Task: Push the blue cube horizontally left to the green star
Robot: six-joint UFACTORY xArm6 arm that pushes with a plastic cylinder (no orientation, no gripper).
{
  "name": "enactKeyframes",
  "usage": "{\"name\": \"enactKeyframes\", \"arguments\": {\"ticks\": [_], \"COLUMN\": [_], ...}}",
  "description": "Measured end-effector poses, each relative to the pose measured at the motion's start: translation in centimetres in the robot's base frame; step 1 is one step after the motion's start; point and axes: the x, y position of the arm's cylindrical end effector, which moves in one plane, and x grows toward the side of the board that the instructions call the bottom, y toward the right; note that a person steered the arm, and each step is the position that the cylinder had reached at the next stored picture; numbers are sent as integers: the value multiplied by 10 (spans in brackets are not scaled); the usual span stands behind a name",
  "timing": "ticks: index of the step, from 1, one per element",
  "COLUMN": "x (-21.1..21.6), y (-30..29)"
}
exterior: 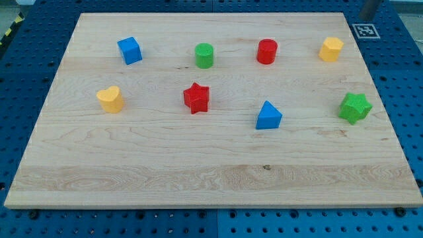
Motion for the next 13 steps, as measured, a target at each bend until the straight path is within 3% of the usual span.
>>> {"name": "enactKeyframes", "arguments": {"ticks": [2, 3, 4, 8, 9, 11, 12, 13], "x": [68, 63, 5, 47, 77, 83, 96, 100], "y": [-128, -165, -211, -568, -603, -510, -490, -520]}}
